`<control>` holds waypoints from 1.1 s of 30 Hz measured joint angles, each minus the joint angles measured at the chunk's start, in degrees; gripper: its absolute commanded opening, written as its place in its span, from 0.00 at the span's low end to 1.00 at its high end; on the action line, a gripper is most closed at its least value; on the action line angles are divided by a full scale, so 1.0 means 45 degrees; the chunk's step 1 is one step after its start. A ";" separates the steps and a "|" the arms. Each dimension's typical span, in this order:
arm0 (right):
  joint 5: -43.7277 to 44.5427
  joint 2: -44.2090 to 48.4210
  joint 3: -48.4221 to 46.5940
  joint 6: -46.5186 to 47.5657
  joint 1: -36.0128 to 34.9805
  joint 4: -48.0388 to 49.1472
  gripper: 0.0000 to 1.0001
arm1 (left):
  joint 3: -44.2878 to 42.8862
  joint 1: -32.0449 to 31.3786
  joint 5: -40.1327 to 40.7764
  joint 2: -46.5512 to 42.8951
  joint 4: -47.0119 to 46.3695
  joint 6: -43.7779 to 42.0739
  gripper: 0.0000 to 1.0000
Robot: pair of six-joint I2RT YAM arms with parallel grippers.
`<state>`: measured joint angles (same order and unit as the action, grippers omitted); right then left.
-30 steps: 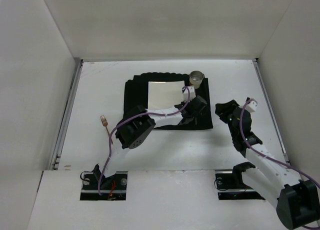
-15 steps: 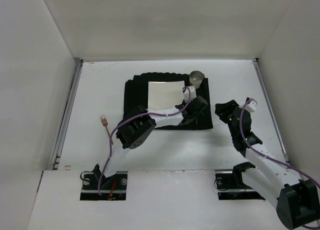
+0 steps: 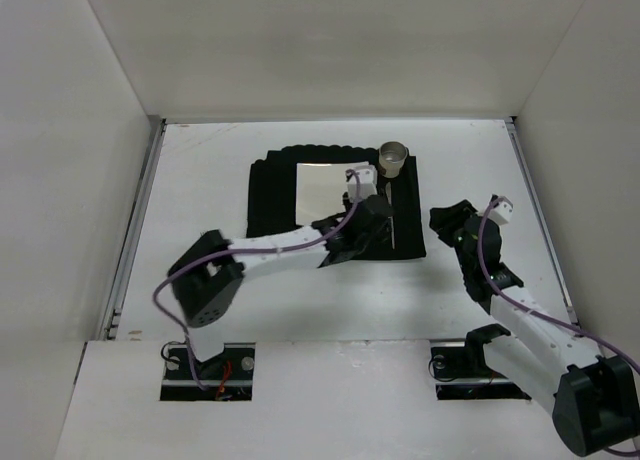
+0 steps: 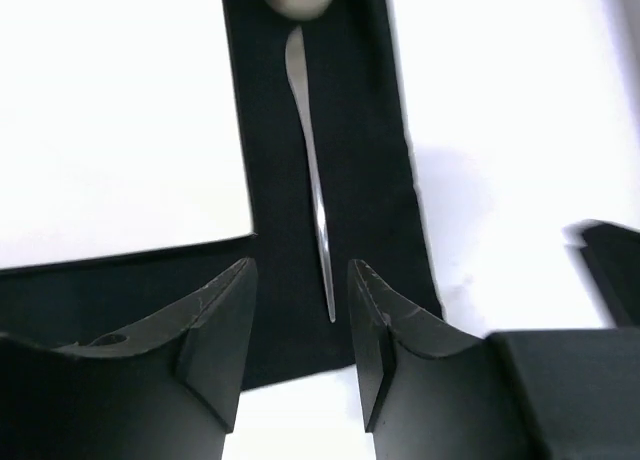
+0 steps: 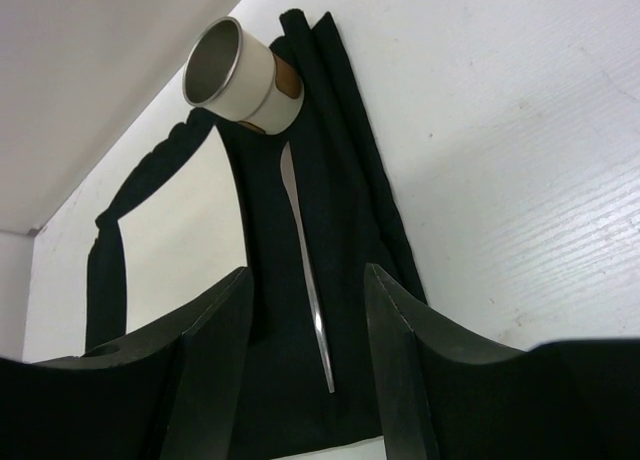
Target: Set the dinner table for one person
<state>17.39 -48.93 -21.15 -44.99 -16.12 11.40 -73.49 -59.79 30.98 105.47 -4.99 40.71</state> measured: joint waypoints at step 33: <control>-0.0699 -0.1248 -0.0005 0.0044 -0.0874 0.0733 0.40 | 1.1438 0.8830 0.0364 -1.0234 0.4483 0.1613 0.26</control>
<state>14.24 -54.54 -21.17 -44.80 -20.05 14.70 -22.02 -20.05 32.62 59.42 15.18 47.97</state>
